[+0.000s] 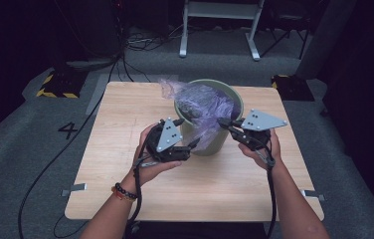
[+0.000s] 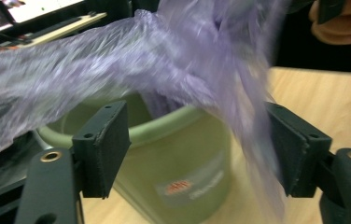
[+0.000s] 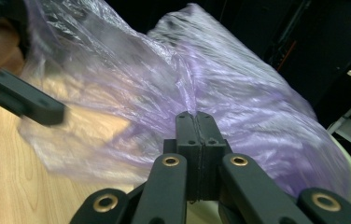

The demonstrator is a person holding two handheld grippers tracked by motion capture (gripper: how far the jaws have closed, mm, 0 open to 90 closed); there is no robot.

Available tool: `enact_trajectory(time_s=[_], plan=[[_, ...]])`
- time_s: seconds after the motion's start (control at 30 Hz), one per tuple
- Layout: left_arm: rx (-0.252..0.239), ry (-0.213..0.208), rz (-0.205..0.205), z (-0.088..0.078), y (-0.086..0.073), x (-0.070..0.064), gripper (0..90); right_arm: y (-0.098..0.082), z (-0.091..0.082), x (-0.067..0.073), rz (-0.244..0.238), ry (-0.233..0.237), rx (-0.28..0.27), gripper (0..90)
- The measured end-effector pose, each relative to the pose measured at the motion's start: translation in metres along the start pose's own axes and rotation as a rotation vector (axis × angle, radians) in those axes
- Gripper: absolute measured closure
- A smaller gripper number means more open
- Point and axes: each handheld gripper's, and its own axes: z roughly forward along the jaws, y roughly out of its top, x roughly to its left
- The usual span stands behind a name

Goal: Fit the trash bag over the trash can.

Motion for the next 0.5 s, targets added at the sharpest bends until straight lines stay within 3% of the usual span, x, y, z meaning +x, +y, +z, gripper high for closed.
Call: enact_trajectory(time_s=[0.13,0.2,0.33,0.5], plan=[[0.007,0.013,0.000,-0.010,-0.006,0.006,26.7,-0.009,-0.012,-0.005,0.021,-0.004,-0.004,90.0],[0.006,0.014,-0.025,-0.011,-0.009,0.012,28.1,-0.013,-0.016,-0.007,0.029,0.006,-0.008,90.0],[0.008,0.058,-0.043,-0.011,-0.012,0.020,28.5,-0.020,-0.025,-0.010,0.039,-0.009,-0.013,90.0],[0.013,0.053,-0.064,-0.011,-0.017,0.026,28.0,-0.030,-0.033,-0.015,0.065,-0.020,-0.018,90.0]])
